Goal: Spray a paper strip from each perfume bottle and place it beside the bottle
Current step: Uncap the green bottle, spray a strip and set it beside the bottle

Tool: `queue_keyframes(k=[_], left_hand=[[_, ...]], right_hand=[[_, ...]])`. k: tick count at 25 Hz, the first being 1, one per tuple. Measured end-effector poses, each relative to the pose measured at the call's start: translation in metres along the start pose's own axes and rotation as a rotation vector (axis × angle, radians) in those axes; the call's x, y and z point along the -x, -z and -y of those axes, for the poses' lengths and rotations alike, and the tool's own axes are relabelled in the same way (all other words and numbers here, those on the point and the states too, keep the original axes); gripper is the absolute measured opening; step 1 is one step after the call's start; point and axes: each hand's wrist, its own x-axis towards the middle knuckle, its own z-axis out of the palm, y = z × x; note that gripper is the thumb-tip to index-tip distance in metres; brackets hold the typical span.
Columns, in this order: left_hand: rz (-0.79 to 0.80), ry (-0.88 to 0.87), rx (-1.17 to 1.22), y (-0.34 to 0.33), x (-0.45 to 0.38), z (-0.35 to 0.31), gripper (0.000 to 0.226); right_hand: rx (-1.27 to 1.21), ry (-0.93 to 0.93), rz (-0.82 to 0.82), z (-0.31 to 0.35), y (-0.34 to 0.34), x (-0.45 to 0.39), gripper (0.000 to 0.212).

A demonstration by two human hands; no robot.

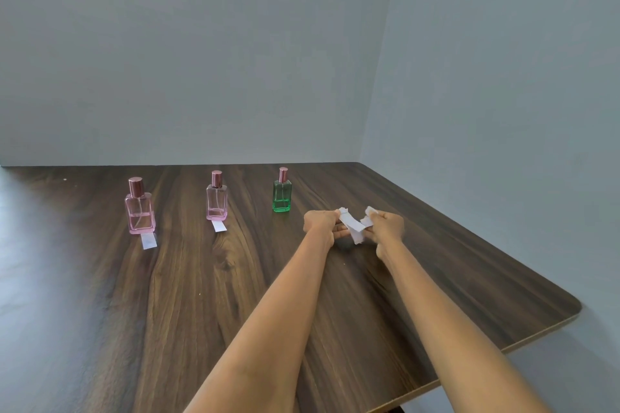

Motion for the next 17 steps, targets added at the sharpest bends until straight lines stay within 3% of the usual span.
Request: queue_keyframes(k=[4, 9, 13, 17], left_hand=[[0.008, -0.072, -0.272, 0.001, -0.005, 0.002, 0.026], [-0.037, -0.176, -0.529, 0.003, -0.002, -0.001, 0.036], [0.01, -0.179, -0.376, 0.014, 0.001, -0.011, 0.053], [0.035, -0.188, -0.348, 0.041, 0.0, -0.022, 0.033]], right_hand=[[0.153, 0.173, -0.012, 0.008, 0.01, 0.002, 0.019], [0.306, 0.385, 0.108, 0.013, -0.005, 0.015, 0.029], [0.373, 0.48, 0.125, 0.015, -0.024, 0.026, 0.035], [0.449, 0.571, 0.159, 0.016, -0.048, 0.039, 0.034]])
